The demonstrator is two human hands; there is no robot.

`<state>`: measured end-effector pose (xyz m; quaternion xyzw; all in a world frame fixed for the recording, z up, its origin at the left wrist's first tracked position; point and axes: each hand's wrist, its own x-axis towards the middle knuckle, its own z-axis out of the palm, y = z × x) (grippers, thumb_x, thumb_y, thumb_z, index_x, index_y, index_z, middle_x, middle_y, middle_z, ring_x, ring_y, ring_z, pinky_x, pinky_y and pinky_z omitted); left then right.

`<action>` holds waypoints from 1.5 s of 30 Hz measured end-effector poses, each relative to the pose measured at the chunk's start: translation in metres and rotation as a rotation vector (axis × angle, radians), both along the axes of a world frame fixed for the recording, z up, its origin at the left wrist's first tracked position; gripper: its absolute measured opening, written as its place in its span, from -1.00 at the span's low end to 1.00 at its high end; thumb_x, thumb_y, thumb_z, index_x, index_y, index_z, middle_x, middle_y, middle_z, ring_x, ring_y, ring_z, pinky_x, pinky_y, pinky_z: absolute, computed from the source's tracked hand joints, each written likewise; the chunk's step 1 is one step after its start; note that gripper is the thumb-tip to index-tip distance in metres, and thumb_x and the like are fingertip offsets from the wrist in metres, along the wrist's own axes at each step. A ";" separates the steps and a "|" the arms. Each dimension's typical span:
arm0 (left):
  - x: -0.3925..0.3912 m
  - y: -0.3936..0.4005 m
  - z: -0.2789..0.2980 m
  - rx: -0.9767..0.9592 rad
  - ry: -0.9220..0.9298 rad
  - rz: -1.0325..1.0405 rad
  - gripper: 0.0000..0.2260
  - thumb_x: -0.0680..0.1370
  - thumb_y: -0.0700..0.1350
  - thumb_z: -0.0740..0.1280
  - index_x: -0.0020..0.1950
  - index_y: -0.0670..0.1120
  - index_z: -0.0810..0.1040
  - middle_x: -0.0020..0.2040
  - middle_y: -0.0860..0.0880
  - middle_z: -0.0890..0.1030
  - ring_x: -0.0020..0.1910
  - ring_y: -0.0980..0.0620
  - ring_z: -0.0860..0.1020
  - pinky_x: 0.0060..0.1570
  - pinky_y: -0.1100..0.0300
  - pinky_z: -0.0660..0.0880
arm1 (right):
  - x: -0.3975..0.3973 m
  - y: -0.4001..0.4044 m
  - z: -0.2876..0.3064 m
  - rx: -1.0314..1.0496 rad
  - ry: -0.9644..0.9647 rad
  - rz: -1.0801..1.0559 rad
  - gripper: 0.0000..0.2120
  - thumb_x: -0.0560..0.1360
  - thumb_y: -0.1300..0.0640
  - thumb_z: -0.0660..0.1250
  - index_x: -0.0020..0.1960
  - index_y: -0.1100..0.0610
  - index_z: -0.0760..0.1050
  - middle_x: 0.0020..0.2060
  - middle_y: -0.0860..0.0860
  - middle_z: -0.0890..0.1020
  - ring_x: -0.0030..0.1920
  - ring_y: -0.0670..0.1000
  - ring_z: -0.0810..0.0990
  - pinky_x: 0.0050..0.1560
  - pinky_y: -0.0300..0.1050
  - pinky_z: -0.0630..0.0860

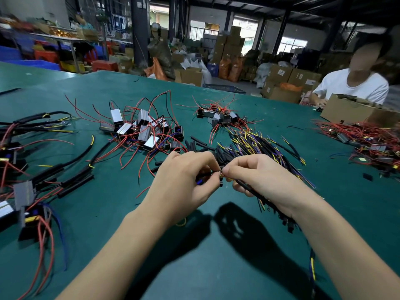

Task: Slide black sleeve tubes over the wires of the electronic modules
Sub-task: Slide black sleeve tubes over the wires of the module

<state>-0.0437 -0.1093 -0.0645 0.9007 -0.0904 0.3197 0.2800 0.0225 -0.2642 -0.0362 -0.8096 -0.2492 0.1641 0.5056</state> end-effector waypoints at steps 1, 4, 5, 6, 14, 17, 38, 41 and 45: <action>0.000 0.000 0.000 -0.032 0.010 -0.005 -0.89 0.45 -0.01 0.30 -0.18 -0.02 0.56 -0.34 0.09 0.57 -0.27 0.08 0.51 -0.04 0.01 0.42 | 0.000 0.000 0.000 0.007 -0.013 -0.001 -0.88 0.49 0.19 0.33 -0.22 0.16 0.56 -0.40 0.02 0.50 -0.43 -0.06 0.38 -0.48 -0.36 0.27; 0.002 0.000 0.000 -0.147 0.036 -0.046 -0.91 0.44 -0.01 0.30 -0.22 0.02 0.55 -0.37 0.09 0.56 -0.31 0.07 0.51 -0.11 0.02 0.47 | 0.001 0.001 0.000 0.004 -0.072 -0.003 -0.86 0.51 0.20 0.32 -0.23 0.16 0.55 -0.52 -0.10 0.48 -0.50 -0.13 0.36 -0.48 -0.38 0.27; 0.002 0.000 0.000 -0.188 0.046 -0.055 -0.92 0.43 -0.02 0.30 -0.23 0.02 0.55 -0.38 0.07 0.56 -0.32 0.03 0.52 -0.14 0.03 0.48 | 0.001 0.001 -0.001 0.000 -0.097 -0.006 -0.85 0.51 0.20 0.32 -0.23 0.15 0.56 -0.55 -0.12 0.47 -0.52 -0.15 0.36 -0.49 -0.39 0.27; 0.003 0.000 -0.001 -0.225 0.055 -0.063 -0.92 0.42 -0.03 0.30 -0.24 0.02 0.55 -0.39 0.04 0.57 -0.33 -0.01 0.53 -0.18 0.03 0.49 | 0.002 0.001 -0.001 -0.003 -0.118 -0.006 -0.85 0.52 0.20 0.32 -0.22 0.15 0.57 -0.56 -0.11 0.47 -0.54 -0.17 0.36 -0.49 -0.40 0.26; 0.007 0.004 -0.005 -0.243 0.064 -0.095 -0.90 0.46 -0.21 0.44 -0.07 -0.04 0.66 -0.26 0.05 0.63 -0.25 0.17 0.53 -0.17 0.37 0.40 | 0.005 -0.006 0.000 -0.048 0.006 0.048 -0.78 0.57 0.05 0.25 -0.06 0.15 0.61 -0.29 -0.04 0.67 -0.38 -0.09 0.46 -0.42 -0.39 0.31; 0.006 0.008 -0.002 -0.179 0.091 -0.158 -0.79 0.44 -0.29 0.44 0.04 -0.10 0.66 -0.15 0.02 0.66 -0.17 0.20 0.54 -0.10 0.36 0.45 | 0.006 -0.004 -0.003 0.029 0.039 -0.001 -0.91 0.54 0.17 0.31 -0.05 0.11 0.60 -0.36 -0.07 0.63 -0.41 -0.11 0.46 -0.45 -0.36 0.27; -0.003 0.049 0.018 -0.242 0.181 0.160 -0.89 0.48 -0.23 0.38 -0.05 -0.07 0.66 -0.16 0.04 0.63 -0.18 0.11 0.56 -0.06 0.40 0.45 | 0.007 -0.002 -0.005 0.265 0.091 -0.214 -0.83 0.52 0.22 0.31 -0.24 0.12 0.58 -0.42 -0.05 0.59 -0.41 -0.15 0.50 -0.36 -0.34 0.36; -0.010 0.055 0.020 0.014 0.321 0.112 -0.80 0.43 -0.20 0.43 -0.03 0.08 0.62 -0.08 0.03 0.51 -0.09 0.18 0.44 0.04 0.37 0.37 | 0.008 0.000 -0.008 0.288 0.086 -0.253 -0.83 0.53 0.21 0.30 -0.24 0.12 0.55 -0.41 -0.06 0.57 -0.41 -0.14 0.48 -0.30 -0.26 0.34; -0.011 0.050 0.022 -0.078 0.374 -0.073 -0.75 0.35 -0.12 0.53 -0.07 0.16 0.62 -0.11 0.11 0.49 -0.12 0.38 0.43 -0.11 0.55 0.30 | 0.008 0.003 -0.010 0.349 0.103 -0.251 -0.84 0.54 0.21 0.30 -0.22 0.15 0.54 -0.41 -0.06 0.56 -0.40 -0.13 0.45 -0.37 -0.33 0.35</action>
